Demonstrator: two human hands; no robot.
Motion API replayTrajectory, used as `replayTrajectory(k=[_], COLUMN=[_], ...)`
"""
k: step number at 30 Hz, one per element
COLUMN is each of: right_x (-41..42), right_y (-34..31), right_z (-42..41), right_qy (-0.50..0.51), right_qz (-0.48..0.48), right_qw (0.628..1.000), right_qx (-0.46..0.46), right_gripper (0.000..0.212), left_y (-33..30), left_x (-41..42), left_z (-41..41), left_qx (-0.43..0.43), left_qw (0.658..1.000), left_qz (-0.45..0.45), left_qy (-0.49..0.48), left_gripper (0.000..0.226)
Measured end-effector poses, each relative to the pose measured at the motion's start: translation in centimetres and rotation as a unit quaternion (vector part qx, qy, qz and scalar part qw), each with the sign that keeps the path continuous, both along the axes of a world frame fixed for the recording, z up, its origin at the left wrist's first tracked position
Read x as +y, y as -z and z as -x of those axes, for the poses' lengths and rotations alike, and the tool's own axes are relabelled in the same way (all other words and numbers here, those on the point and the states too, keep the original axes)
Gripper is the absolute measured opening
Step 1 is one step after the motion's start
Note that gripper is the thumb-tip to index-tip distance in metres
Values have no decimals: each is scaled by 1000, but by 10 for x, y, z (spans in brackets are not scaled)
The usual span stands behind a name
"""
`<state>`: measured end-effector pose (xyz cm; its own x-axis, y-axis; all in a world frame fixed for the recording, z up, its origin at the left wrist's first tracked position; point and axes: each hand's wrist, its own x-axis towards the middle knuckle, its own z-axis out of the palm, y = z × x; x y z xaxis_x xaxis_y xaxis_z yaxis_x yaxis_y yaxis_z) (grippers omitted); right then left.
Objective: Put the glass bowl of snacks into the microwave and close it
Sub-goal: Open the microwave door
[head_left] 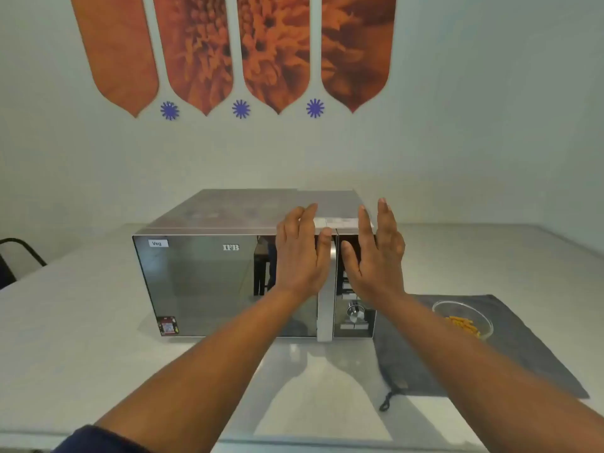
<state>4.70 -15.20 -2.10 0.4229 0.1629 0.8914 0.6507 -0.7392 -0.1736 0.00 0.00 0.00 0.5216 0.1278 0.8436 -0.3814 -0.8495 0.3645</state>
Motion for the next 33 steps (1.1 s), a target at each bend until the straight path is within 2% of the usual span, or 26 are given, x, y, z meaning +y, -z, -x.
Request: replayTrajectory(k=[2,8,14,18,20,23,28,33], right_x=[-1,1,8,10,12,14,13,12], right_y=[11,59,77,66,60,58,55,54], right_z=[1,-4,-4,-3,-3,-4,-4,0], right_qy=[-5,-71,-137,-167,-161,-149,-161,-163], right_qz=[-28,-119,-257,-327,-349,-378,-388,-389], right_qw=[999,985,929,889,879,857,847,846], right_qx=[16,104,228,273,281,319,326,325], right_gripper=[72,86,96,89,84,92,81,78], left_y=[13,63,76,80,80,80,77,73], left_x=[-4,-13,-29,-37,-40,-44,-47,-52], left_z=[3,8,14,12,11,13,15,17], left_qx=[17,59,98,139,151,159,173,188], left_qw=[998,986,968,941,925,912,910,906], left_qz=[57,127,197,273,311,341,347,356], left_qy=[22,90,123,143,159,165,145,127], left_gripper=[52,41,39,38,40,47,49,51])
